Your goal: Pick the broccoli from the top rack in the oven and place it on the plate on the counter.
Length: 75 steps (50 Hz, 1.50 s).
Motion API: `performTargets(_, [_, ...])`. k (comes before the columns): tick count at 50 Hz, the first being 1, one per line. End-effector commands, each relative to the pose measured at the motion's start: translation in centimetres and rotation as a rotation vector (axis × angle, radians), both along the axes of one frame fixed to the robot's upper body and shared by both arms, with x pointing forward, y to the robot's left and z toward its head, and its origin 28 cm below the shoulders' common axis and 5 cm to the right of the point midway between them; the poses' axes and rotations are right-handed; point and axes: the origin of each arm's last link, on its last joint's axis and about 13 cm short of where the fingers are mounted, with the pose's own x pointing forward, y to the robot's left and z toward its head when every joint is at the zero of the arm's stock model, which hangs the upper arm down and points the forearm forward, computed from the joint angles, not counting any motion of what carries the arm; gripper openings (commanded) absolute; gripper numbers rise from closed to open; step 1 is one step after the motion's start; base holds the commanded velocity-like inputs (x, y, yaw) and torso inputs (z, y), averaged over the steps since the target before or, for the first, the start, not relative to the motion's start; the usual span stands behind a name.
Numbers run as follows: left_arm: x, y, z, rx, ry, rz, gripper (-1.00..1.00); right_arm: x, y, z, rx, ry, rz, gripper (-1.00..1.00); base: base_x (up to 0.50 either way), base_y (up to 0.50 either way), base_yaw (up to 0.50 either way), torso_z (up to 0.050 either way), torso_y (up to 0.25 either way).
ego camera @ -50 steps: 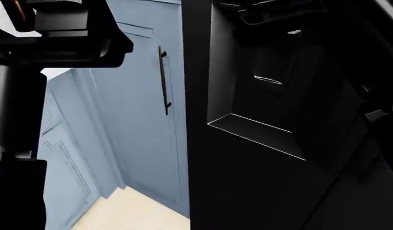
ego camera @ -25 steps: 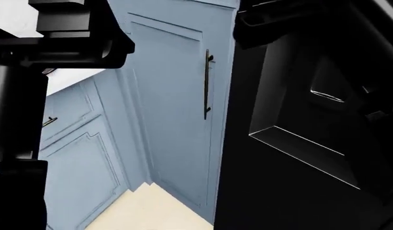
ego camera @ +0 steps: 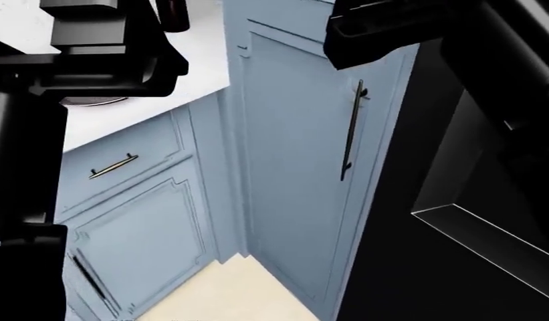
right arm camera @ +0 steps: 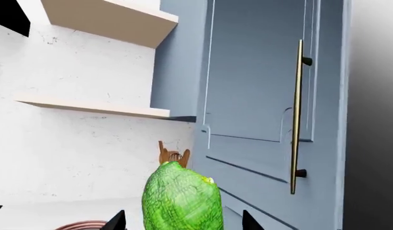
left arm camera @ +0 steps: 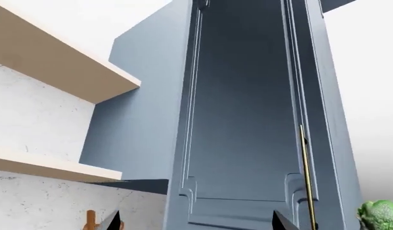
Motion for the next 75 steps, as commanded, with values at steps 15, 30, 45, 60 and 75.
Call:
performTargets(15, [-0.11, 0.05, 0.06, -0.002, -0.002, -0.001, 1.00, 0.08, 0.01, 0.04, -0.003, -0.011, -0.008, -1.00, 0.07, 0.08, 0.50, 0.000, 0.000])
performTargets(30, [-0.17, 0.06, -0.05, -0.004, -0.002, -0.005, 1.00, 0.08, 0.06, 0.01, -0.006, -0.011, -0.007, -1.00, 0.07, 0.09, 0.50, 0.000, 0.001])
performTargets(45, [-0.19, -0.09, -0.03, -0.001, 0.001, -0.007, 1.00, 0.04, -0.09, 0.01, 0.001, -0.014, -0.009, -1.00, 0.06, 0.10, 0.50, 0.000, 0.001])
performTargets(60, [-0.24, -0.10, -0.09, -0.001, 0.001, -0.009, 1.00, 0.05, -0.06, -0.06, -0.006, -0.016, -0.009, -1.00, 0.05, 0.10, 0.50, 0.000, 0.000])
performTargets(75, [-0.18, -0.19, -0.03, 0.002, 0.002, -0.015, 1.00, 0.28, -0.03, -0.12, -0.019, 0.006, -0.023, -1.00, 0.07, 0.17, 0.09, 0.000, 0.001])
